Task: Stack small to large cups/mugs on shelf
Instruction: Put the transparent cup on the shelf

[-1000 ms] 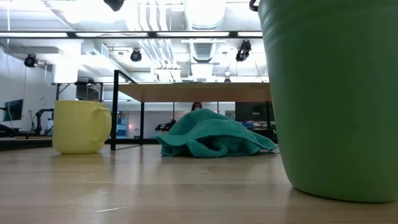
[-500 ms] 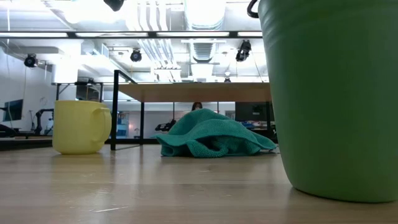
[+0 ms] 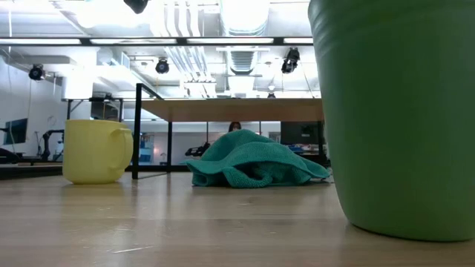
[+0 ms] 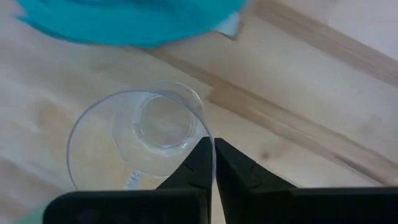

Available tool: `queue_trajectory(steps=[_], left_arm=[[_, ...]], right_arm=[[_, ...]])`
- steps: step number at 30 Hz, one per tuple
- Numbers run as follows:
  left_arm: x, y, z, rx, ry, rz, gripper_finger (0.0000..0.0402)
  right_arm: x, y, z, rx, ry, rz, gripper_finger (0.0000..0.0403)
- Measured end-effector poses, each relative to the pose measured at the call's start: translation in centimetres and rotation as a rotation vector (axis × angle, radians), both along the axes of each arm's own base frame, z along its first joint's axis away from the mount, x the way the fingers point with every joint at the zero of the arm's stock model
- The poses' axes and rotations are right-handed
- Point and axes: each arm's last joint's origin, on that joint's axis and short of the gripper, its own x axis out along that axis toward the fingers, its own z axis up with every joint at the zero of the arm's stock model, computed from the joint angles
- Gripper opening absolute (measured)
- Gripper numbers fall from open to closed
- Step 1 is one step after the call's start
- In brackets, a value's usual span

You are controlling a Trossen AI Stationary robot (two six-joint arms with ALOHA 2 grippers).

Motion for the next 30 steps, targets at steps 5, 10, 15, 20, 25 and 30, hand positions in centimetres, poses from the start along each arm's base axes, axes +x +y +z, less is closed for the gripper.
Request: queue_trajectory(steps=[5,10,15,20,25,30], left_arm=[[0.0,0.0,0.0,0.0,0.0,0.0,0.0039],[0.0,0.0,0.0,-0.001,0.0,0.0,0.0039],[0.0,0.0,0.0,-0.002,0.0,0.0,0.0039],[0.0,0.0,0.0,-0.004,0.001,-0.001,0.0039],[0.0,0.0,0.0,-0.003,0.001,0.0,0.0039],[0.0,0.0,0.0,-0.002,0.001,0.0,0.0039]], right_arm=[[1.4,0.0,3.0,-0.061,-0.125,0.001,0.0009],[2.6,-0.7,6.2,-0.131,-0.226,0.011,0.0009],[2.5,-2.3,8.7,-0.206,-0.199,-0.013,0.0009],[1.7,-4.1,11.0,-0.258,-0.133,-0.061,0.0009],[1.8,-5.8,12.9,-0.296,-0.151,-0.06,0.0009],[1.9,-7.5,14.4,-0.349,-0.173,-0.048,0.0009]])
